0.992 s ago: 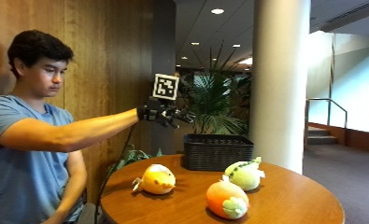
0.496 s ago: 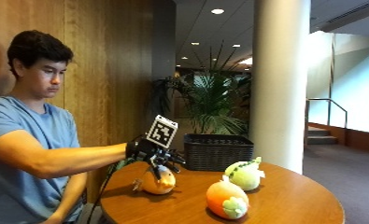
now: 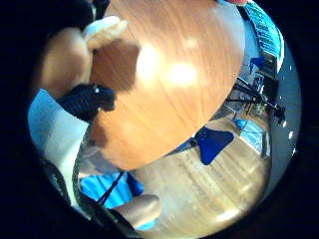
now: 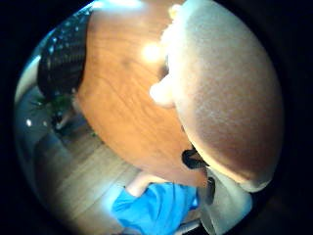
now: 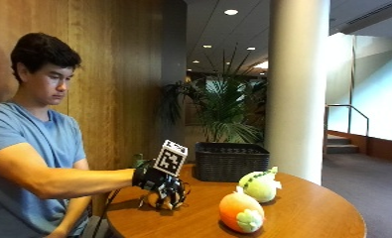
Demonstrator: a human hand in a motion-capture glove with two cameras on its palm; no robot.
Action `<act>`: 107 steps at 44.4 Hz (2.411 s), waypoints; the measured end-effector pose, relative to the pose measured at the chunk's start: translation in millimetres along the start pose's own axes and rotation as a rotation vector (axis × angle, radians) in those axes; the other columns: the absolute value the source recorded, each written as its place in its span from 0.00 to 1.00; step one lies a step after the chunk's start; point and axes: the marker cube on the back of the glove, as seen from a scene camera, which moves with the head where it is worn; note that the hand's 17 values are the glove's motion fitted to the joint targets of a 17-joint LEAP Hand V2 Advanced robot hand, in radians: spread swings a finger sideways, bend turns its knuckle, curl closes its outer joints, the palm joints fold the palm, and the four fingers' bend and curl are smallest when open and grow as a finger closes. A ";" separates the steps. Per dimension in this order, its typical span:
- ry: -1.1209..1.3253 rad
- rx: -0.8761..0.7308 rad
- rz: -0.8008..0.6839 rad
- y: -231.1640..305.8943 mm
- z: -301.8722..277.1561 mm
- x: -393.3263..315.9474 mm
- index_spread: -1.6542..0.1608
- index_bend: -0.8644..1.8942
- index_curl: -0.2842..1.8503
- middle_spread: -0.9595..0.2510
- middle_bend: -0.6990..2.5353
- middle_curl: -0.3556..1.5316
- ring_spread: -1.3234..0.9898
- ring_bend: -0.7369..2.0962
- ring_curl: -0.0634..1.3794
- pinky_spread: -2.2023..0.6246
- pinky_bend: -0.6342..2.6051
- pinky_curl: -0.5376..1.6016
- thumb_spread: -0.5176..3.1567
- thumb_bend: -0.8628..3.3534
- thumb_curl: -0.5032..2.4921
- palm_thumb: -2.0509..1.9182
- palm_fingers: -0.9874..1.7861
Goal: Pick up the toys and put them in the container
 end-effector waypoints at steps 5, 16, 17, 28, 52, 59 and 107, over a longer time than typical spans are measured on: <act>0.013 0.071 0.003 -5.0 -5.8 -6.2 0.75 0.36 0.17 0.77 0.29 0.29 0.53 0.57 0.29 0.70 0.63 0.41 0.51 0.26 0.29 0.64 0.51; 0.114 0.160 -0.044 -4.3 -45.6 -29.7 0.74 0.42 0.21 0.61 0.36 0.35 0.43 0.65 0.38 0.65 0.57 0.41 0.44 0.28 0.35 0.71 0.68; 0.127 0.172 -0.056 -2.8 -52.5 -31.1 0.73 0.43 0.21 0.60 0.36 0.36 0.43 0.65 0.38 0.65 0.57 0.41 0.43 0.28 0.36 0.71 0.69; 0.090 0.281 0.024 17.2 -158.9 -52.4 0.72 0.46 0.24 0.51 0.39 0.40 0.39 0.65 0.41 0.63 0.55 0.42 0.38 0.27 0.40 0.71 0.70; 0.012 0.472 0.001 29.4 -340.5 -125.5 0.70 0.47 0.29 0.41 0.39 0.48 0.37 0.64 0.44 0.63 0.55 0.45 0.32 0.27 0.46 0.70 0.69; 0.079 0.526 -0.128 5.0 -357.5 -191.1 0.70 0.47 0.30 0.39 0.39 0.51 0.37 0.64 0.45 0.63 0.55 0.45 0.32 0.26 0.48 0.70 0.69; 0.054 0.333 -0.327 -114.1 -297.0 -264.8 0.76 0.33 0.24 0.85 0.24 0.42 0.59 0.37 0.29 0.79 0.67 0.47 0.42 0.20 0.35 0.52 0.23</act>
